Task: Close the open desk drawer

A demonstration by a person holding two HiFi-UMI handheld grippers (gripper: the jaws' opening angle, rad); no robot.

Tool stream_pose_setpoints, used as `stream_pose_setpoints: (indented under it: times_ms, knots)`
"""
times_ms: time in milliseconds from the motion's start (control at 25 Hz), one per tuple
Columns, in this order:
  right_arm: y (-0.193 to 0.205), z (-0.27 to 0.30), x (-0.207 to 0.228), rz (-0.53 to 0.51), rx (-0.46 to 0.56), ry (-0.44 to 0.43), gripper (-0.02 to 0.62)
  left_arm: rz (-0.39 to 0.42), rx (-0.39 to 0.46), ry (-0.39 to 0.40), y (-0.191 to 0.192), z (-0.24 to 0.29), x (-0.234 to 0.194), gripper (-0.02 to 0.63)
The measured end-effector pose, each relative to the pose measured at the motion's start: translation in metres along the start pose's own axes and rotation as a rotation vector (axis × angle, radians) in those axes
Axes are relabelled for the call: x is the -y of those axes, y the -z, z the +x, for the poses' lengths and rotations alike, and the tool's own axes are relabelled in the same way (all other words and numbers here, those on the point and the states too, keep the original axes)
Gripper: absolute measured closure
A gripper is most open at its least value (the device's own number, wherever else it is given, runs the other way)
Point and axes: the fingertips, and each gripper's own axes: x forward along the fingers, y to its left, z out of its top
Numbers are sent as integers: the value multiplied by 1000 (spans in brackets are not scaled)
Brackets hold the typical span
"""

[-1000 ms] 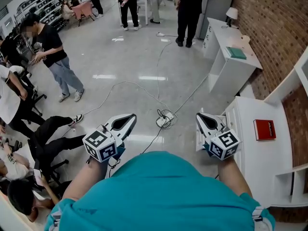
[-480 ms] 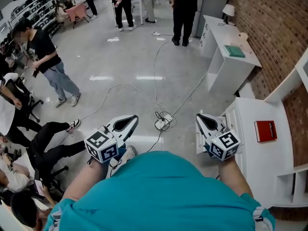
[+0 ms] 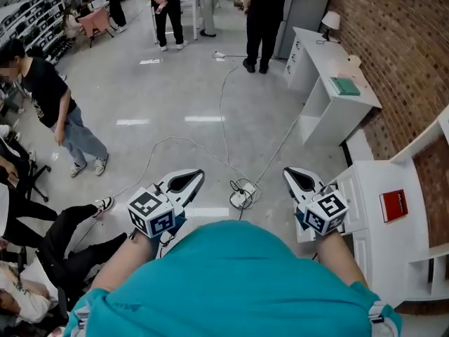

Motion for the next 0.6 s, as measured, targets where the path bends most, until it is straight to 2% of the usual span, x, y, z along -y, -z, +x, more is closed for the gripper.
stream_pose_setpoints:
  times_ms: [320, 600]
  knots:
    - [-38, 115, 4, 10, -7, 39, 574, 7, -2, 51, -40, 3, -123, 591]
    - [-40, 170, 28, 29, -39, 67, 574, -12, -14, 59, -46, 19, -186, 591]
